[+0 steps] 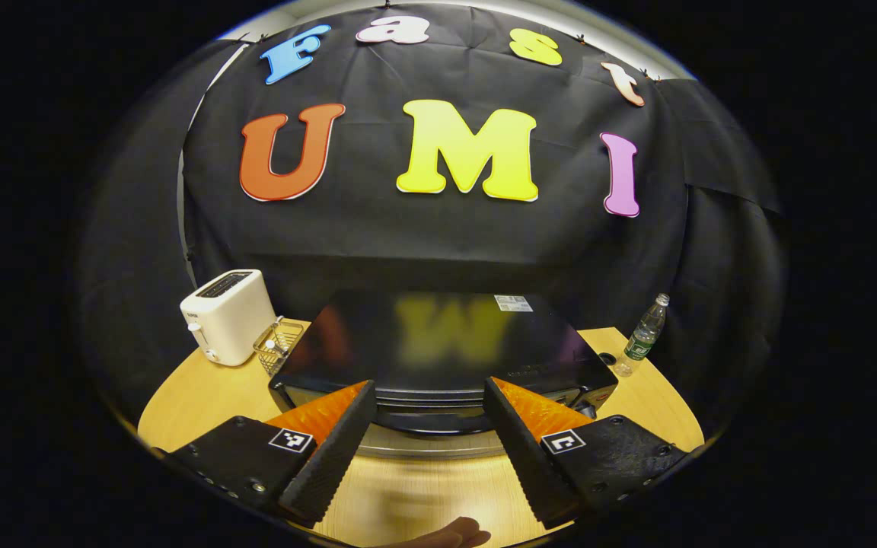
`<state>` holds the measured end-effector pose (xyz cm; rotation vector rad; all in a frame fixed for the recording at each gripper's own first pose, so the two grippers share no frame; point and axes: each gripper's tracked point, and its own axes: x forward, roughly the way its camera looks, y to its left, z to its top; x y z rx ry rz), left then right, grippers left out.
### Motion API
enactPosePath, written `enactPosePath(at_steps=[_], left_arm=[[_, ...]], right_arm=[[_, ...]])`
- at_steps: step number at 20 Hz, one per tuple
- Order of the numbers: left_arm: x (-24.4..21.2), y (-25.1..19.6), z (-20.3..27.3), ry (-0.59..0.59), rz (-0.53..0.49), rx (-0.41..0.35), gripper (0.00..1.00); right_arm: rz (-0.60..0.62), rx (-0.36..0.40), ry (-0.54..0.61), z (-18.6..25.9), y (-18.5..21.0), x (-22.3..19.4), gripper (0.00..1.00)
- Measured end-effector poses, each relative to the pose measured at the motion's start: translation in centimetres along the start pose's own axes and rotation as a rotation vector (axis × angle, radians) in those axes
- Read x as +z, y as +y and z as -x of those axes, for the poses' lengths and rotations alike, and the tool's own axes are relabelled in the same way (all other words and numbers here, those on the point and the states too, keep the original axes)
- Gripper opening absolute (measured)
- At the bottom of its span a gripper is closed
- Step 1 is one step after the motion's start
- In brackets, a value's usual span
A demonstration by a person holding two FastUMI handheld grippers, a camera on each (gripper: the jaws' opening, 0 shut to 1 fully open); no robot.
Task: Open the electric oven with the left hand, put the food in, and close the electric oven.
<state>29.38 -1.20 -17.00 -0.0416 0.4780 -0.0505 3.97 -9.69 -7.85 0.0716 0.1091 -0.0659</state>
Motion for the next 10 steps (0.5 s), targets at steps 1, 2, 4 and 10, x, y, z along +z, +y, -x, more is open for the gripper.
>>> enactPosePath(at_steps=[1,2,4,10], left_arm=[[-0.5,-0.3,-0.6,0.021,0.002,-0.009,0.93],[-1.1,0.0,-0.9,0.052,0.004,-0.005,0.93],[-0.8,0.0,-1.1,0.045,-0.017,-0.004,0.94],[-2.2,-0.8,-0.5,0.099,-0.065,-0.008,0.96]], right_arm=[[-0.014,0.014,0.013,-0.1,0.2,-0.2,0.97],[-0.021,0.021,0.023,-0.2,0.2,-0.4,0.97],[-0.02,0.013,0.016,-0.2,-0.4,-0.4,0.96],[-0.017,0.016,0.019,0.3,0.1,-0.8,0.96]])
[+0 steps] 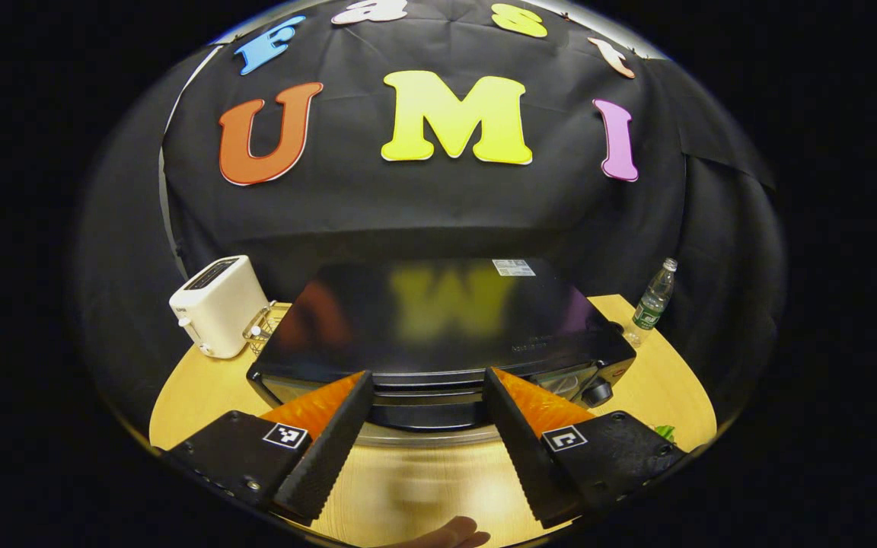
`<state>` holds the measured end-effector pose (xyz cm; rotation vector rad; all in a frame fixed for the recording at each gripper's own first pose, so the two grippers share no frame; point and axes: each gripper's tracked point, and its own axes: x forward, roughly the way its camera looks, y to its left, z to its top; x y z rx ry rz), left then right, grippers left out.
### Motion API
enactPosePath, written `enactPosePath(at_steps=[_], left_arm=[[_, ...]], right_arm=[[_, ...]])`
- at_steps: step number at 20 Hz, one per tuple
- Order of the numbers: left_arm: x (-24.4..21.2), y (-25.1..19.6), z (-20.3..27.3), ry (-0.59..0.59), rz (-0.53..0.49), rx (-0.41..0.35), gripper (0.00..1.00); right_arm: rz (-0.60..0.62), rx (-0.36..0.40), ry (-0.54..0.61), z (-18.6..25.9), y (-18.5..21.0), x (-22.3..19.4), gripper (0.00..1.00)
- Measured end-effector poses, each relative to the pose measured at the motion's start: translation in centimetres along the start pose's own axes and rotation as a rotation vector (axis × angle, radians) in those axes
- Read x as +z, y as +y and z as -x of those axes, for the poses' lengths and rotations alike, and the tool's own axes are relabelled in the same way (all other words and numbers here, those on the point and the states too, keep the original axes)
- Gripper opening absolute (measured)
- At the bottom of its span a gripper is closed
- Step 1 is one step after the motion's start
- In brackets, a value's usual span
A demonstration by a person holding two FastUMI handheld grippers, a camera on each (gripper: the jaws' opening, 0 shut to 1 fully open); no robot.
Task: Open the electric oven with the left hand, put the food in, and close the electric oven.
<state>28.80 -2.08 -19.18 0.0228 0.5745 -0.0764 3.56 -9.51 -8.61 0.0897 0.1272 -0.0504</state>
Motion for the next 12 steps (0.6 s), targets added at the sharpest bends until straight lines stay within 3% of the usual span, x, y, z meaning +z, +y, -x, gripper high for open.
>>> enactPosePath(at_steps=[12], left_arm=[[-5.2,-0.5,5.1,-0.018,-0.013,0.01,0.96]], right_arm=[[0.045,0.008,0.026,0.9,0.8,-1.2,0.97]])
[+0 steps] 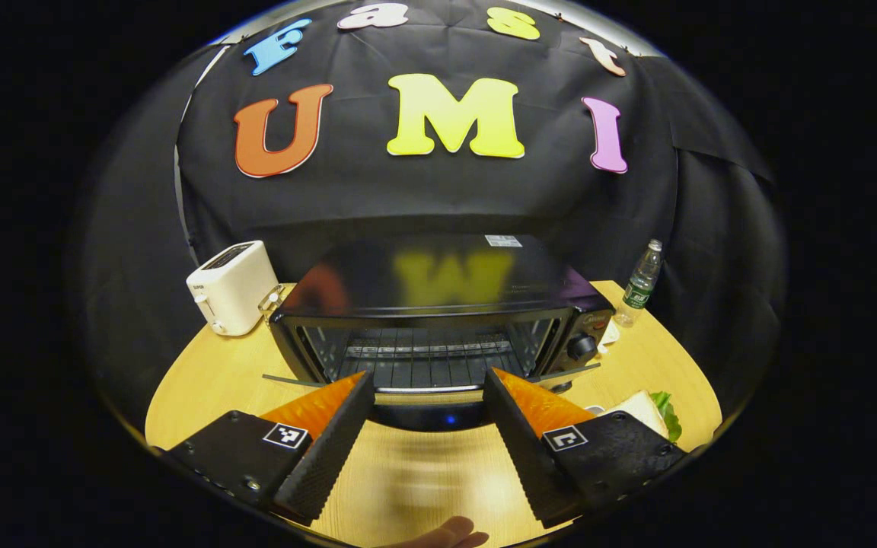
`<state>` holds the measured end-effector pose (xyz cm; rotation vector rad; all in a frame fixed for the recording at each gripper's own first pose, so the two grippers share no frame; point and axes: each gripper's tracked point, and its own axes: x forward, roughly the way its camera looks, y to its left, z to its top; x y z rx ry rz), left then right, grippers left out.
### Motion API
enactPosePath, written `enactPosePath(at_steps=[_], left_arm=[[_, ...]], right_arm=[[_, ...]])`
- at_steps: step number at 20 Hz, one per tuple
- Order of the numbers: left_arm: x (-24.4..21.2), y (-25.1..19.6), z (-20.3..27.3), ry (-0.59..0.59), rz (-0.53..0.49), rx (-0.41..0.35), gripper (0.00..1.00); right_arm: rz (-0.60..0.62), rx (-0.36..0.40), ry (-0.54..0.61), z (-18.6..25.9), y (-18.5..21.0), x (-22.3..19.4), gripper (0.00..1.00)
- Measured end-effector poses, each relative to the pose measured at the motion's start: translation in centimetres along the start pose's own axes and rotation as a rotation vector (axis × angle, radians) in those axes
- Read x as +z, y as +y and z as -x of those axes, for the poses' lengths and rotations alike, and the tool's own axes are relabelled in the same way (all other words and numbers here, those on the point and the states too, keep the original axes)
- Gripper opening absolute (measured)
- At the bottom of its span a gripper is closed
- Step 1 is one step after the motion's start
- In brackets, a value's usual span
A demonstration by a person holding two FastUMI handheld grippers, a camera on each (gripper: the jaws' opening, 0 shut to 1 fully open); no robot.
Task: Open the electric oven with the left hand, put the food in, and close the electric oven.
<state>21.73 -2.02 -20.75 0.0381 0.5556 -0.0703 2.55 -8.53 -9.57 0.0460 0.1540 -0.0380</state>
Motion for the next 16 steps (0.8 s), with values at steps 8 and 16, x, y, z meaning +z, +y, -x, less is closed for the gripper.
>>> enactPosePath(at_steps=[8,16], left_arm=[[-6.6,-0.4,2.6,-0.016,0.005,0.005,0.96],[-12.2,-0.4,2.5,-0.002,0.009,0.036,0.95]], right_arm=[[0.036,0.035,0.031,-0.1,1.7,-1.5,0.96],[0.044,0.036,0.101,-1.6,2.5,-3.7,0.97]])
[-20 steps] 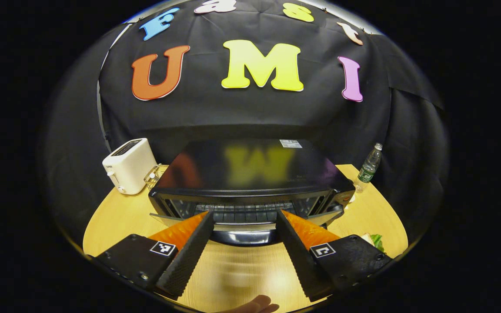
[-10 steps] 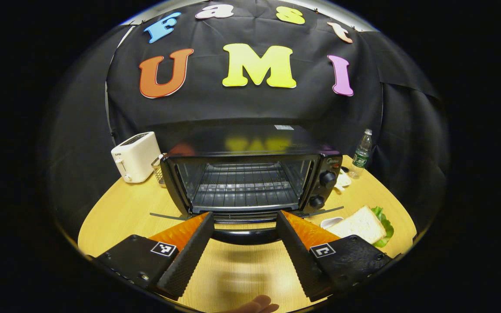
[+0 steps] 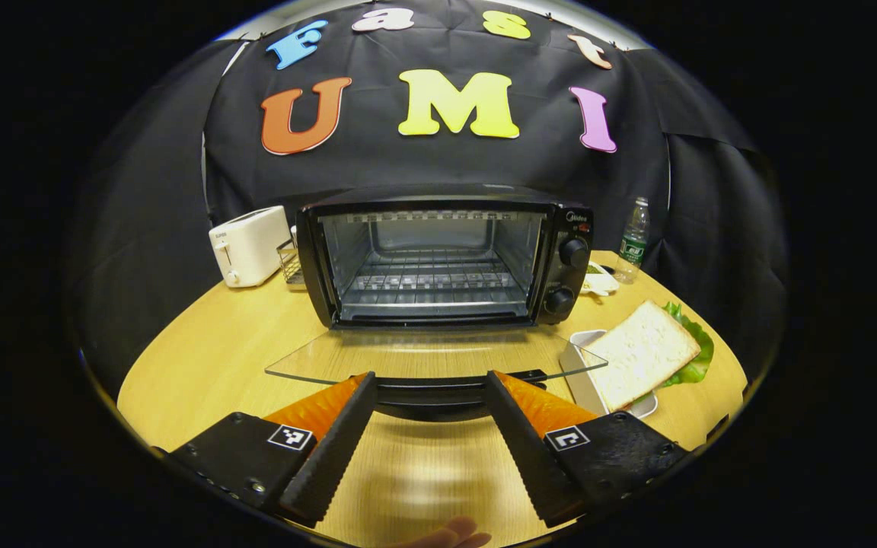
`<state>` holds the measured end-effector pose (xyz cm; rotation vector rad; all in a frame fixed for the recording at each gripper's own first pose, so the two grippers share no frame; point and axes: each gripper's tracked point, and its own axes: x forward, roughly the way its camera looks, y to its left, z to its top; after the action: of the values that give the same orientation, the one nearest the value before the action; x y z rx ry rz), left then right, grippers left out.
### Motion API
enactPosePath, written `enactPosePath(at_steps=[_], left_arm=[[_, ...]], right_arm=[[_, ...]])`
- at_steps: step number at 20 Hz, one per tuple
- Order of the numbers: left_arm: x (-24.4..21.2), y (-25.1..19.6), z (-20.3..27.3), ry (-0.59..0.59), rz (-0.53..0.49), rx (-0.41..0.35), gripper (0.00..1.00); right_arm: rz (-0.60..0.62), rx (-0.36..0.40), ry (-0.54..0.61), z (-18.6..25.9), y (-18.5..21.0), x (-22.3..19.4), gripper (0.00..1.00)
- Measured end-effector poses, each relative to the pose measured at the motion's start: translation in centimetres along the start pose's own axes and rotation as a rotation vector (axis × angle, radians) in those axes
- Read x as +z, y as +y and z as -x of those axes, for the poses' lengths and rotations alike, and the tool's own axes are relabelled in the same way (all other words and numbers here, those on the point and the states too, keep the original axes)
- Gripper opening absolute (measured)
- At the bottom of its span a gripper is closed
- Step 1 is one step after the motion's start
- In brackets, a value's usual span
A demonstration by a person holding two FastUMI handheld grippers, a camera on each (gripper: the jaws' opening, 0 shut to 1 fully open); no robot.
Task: Open the electric oven with the left hand, put the food in, and close the electric oven.
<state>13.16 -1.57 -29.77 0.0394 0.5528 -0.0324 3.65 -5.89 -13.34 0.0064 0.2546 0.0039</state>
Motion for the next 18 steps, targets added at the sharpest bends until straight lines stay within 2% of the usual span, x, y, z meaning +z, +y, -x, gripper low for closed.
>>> enactPosePath(at_steps=[7,11,13,15,17,18], left_arm=[[-3.5,0.7,-1.3,0.048,0.051,-0.004,0.94],[-2.3,0.9,-0.3,-0.004,0.055,-0.024,0.94],[-1.3,1.0,1.2,-0.036,0.067,-0.039,0.94],[0.3,1.8,3.5,-0.09,0.044,-0.001,0.92],[1.5,1.9,6.0,-0.124,0.043,0.002,0.92],[2.8,1.7,7.3,-0.161,0.036,-0.001,0.81]], right_arm=[[0.015,0.051,0.082,-1.7,1.0,-1.5,0.97],[0.018,0.095,0.131,-3.2,1.7,-1.7,0.97],[0.015,0.156,0.186,-4.5,2.9,-2.1,0.97],[-0.007,0.19,0.247,-5.9,3.3,-2.6,0.98],[-0.035,0.223,0.314,-7.4,3.9,-3.2,1.0],[-0.054,0.248,0.353,-8.2,4.4,-3.7,1.0]])
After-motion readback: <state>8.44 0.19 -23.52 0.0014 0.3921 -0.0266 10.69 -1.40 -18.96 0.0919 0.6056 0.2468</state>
